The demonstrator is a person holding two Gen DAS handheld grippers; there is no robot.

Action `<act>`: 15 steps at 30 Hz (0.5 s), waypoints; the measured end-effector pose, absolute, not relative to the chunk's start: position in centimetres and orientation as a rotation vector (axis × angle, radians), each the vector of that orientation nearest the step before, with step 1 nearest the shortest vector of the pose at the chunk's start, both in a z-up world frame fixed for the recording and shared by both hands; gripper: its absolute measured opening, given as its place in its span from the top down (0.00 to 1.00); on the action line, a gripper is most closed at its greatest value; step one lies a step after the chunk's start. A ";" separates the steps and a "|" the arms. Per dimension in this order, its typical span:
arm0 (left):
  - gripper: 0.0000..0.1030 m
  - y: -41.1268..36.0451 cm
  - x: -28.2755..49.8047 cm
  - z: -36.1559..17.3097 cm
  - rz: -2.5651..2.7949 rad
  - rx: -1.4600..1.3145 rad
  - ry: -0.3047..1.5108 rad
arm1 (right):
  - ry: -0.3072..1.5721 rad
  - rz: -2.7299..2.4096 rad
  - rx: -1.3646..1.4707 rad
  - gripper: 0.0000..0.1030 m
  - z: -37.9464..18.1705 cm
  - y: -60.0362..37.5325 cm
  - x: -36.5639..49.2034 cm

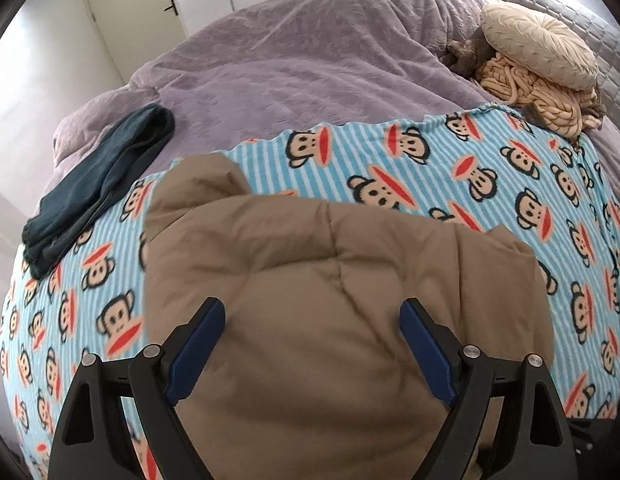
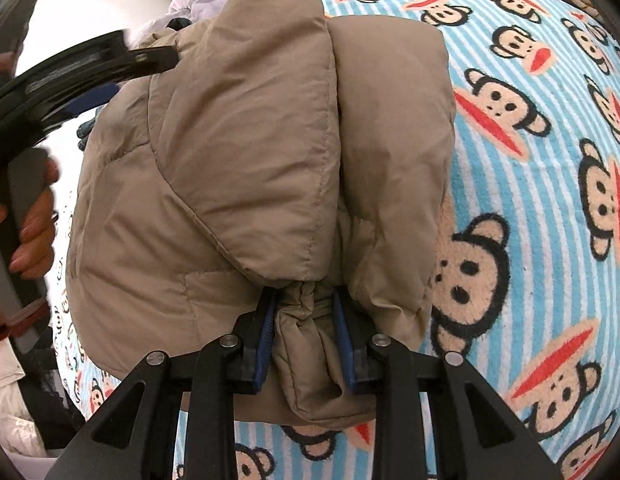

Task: Fold large clothes

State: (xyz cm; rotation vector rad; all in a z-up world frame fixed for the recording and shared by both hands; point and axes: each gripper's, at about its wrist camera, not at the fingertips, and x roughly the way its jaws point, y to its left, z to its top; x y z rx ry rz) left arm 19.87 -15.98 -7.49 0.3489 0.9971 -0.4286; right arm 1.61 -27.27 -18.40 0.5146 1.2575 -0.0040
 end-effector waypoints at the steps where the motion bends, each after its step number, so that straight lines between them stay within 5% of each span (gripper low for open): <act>1: 0.13 -15.5 19.7 -7.3 -0.424 0.339 1.004 | 1.260 -0.008 0.512 0.69 -18.3 -27.1 1.7; 15: 0.13 -8.7 14.6 -5.7 -0.379 0.233 1.089 | 1.305 -0.075 0.494 0.60 -15.4 -25.6 2.6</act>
